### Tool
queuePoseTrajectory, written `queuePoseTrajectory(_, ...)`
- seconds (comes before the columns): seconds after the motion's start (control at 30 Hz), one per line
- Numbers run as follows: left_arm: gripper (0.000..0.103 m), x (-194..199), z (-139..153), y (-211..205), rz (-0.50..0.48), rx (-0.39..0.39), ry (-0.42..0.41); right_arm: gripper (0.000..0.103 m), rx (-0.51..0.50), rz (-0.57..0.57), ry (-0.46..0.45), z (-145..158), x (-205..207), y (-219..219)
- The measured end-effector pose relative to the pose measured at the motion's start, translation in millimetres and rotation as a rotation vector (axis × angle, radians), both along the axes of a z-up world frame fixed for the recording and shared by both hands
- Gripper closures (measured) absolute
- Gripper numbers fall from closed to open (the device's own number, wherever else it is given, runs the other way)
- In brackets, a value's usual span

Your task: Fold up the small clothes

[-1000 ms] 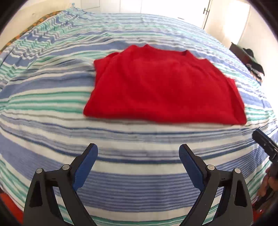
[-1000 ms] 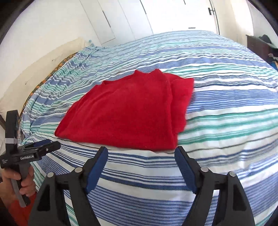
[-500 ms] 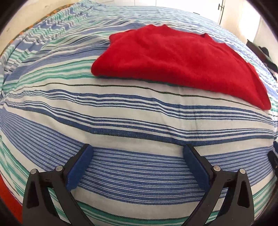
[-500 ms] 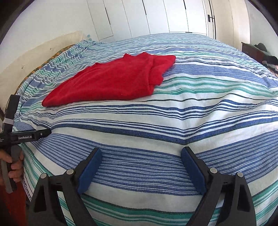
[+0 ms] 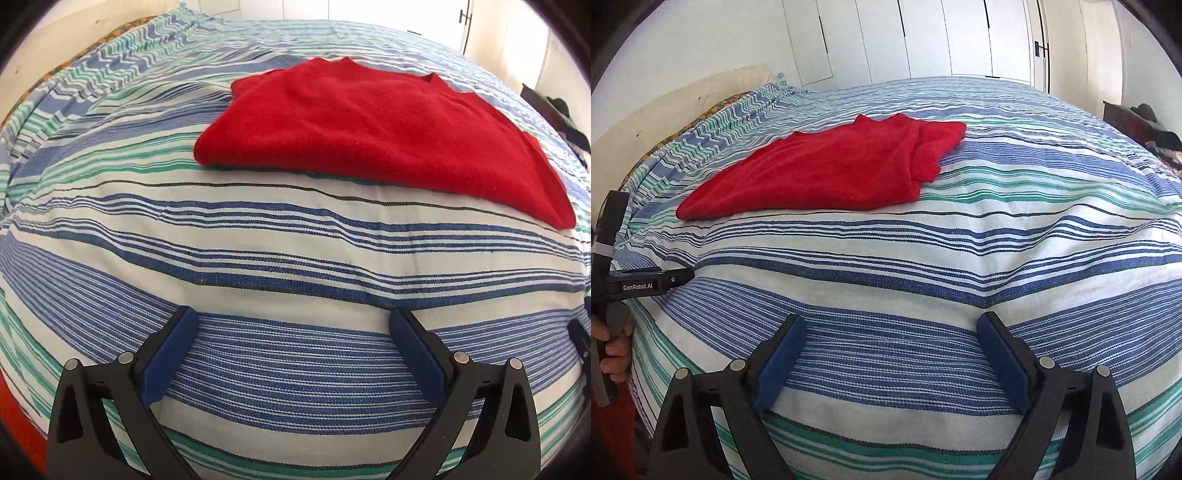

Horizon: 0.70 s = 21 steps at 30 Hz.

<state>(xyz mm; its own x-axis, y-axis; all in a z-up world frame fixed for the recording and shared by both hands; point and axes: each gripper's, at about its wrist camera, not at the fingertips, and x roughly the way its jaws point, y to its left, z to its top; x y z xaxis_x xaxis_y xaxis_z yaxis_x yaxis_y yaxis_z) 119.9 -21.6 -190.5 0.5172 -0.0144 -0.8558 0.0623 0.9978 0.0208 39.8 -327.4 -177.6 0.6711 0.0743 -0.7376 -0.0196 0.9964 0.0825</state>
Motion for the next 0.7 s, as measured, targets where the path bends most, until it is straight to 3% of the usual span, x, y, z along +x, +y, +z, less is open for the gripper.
queuePoseTrajectory(0.3,0.001,-2.0,-1.1,2.1,-0.013,-0.006,-0.029,0.01,-0.03,0.007,0.039,0.0,3.7,3.1)
queuePoseTrajectory(0.7,0.001,-7.4,-3.2,1.4,-0.02,-0.003,-0.087,0.009,-0.019,0.008,0.005,-2.2,-1.3,2.1)
